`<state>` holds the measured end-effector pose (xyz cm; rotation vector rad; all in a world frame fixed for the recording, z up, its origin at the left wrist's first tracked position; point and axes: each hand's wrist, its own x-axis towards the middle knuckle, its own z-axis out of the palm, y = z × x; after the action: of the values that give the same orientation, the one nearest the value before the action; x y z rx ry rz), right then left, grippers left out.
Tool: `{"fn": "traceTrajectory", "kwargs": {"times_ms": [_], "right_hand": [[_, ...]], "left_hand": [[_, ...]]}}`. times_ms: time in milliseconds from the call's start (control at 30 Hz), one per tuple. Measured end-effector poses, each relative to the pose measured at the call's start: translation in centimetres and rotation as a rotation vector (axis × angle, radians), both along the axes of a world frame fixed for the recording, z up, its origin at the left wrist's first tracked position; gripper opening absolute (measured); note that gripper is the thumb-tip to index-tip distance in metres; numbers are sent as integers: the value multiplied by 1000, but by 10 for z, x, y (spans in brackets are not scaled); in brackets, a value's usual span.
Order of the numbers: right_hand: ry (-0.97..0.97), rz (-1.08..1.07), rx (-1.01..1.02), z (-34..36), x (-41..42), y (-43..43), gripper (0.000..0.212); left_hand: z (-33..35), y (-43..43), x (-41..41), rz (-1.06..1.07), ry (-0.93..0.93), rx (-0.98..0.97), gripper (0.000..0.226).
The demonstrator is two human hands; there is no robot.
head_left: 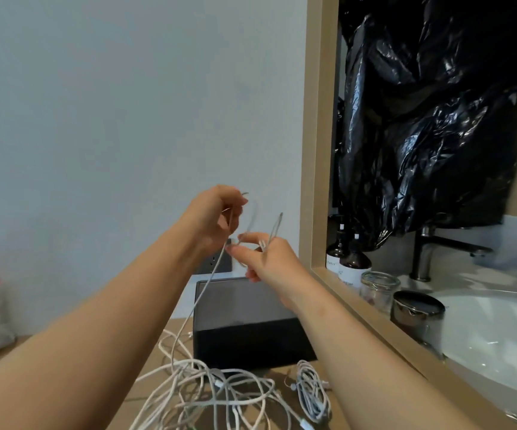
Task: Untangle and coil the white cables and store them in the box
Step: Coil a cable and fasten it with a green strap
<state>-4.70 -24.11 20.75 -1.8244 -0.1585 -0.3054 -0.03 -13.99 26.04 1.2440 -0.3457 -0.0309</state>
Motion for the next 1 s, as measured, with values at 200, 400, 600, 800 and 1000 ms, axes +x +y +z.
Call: {"fn": "traceTrajectory", "kwargs": {"times_ms": [200,400,600,800,1000], "right_hand": [[121,31,-36,-1,4,15,16],[0,-84,260,-3,15,5,19],[-139,-88,596,13,17,-12,26],[-132,-141,279,-5,13,-5,19],[-177,-122,255,5,6,7,19]], "left_hand": [[-3,6,-7,59,-222,400,28],[-42,31,4,30,-185,422,20],[-95,58,3,-144,-52,1069,27],[-46,54,17,419,-113,437,32],[13,35,-14,481,-451,292,29]]}}
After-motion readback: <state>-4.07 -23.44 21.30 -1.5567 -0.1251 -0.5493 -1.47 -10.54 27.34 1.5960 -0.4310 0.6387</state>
